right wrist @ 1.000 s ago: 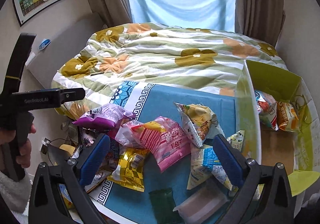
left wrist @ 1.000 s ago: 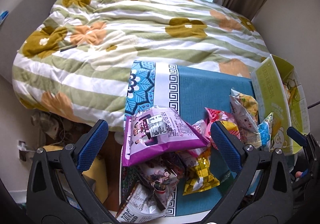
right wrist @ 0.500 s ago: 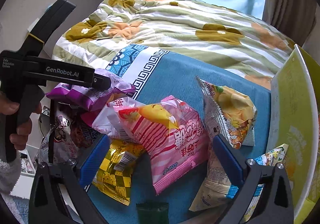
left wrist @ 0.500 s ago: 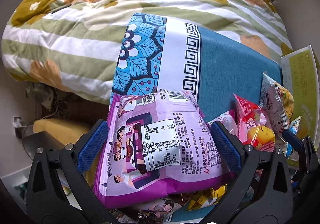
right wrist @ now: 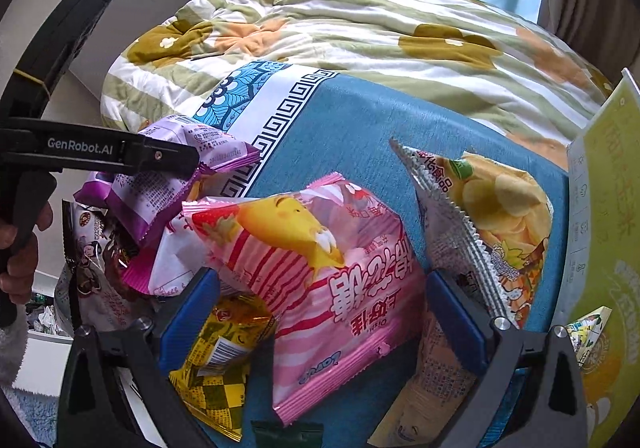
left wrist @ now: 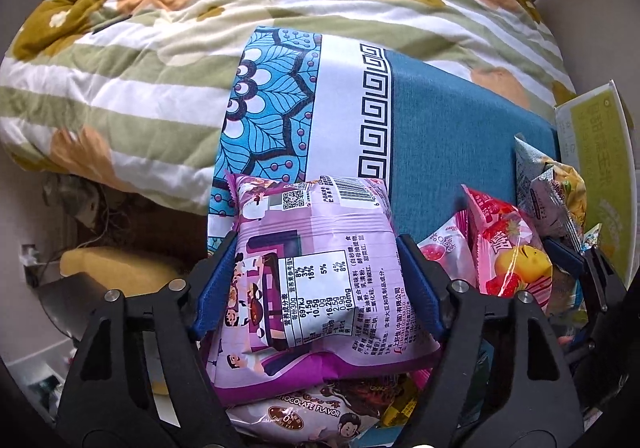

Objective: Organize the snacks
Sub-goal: 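Grasp the purple bag with the left tool while the right tool grasps the pink bag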

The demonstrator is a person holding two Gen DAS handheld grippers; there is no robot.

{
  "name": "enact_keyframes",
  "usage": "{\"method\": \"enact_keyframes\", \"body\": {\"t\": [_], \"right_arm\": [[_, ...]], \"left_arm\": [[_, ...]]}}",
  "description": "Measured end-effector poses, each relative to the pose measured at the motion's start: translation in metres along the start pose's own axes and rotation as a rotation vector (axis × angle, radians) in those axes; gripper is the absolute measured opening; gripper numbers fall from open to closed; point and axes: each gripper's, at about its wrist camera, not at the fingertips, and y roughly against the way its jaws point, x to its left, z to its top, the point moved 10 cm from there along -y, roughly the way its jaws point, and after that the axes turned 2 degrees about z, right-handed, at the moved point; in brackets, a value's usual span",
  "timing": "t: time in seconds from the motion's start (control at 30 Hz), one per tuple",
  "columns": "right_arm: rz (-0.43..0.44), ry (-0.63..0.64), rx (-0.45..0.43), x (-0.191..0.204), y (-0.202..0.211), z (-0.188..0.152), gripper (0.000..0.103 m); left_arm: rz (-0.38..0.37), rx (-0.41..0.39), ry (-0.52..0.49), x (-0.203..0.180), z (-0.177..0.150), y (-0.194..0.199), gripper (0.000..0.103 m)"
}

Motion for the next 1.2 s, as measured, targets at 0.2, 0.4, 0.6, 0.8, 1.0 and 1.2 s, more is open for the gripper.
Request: {"method": "enact_keyframes", "body": {"t": [0.2, 0.4, 0.6, 0.8, 1.0, 1.2], "right_arm": [[0.031, -0.006, 0.035, -0.001, -0.014, -0.001, 0.102], [0.053, -0.004, 0.046, -0.003, -0.018, -0.002, 0.096], [0.048, 0.007, 0.039, -0.003, -0.012, -0.004, 0.075], [0.029, 0.003, 0.002, -0.003, -0.002, -0.003, 0.061], [0.049, -0.043, -0.044, -0.003, 0.013, 0.002, 0.053], [0.075, -0.102, -0.093, 0.002, 0.032, 0.006, 0.051]], "left_arm": [[-0.012, -0.020, 0.000, -0.003, -0.001, 0.009, 0.071], [-0.030, -0.051, -0.017, -0.009, 0.000, 0.020, 0.070], [-0.042, -0.069, -0.018, -0.014, -0.003, 0.027, 0.070], [-0.050, -0.084, -0.025, -0.015, -0.005, 0.034, 0.070], [-0.059, -0.115, -0.043, -0.018, -0.007, 0.050, 0.070], [-0.066, -0.155, -0.054, -0.017, -0.010, 0.071, 0.070]]}}
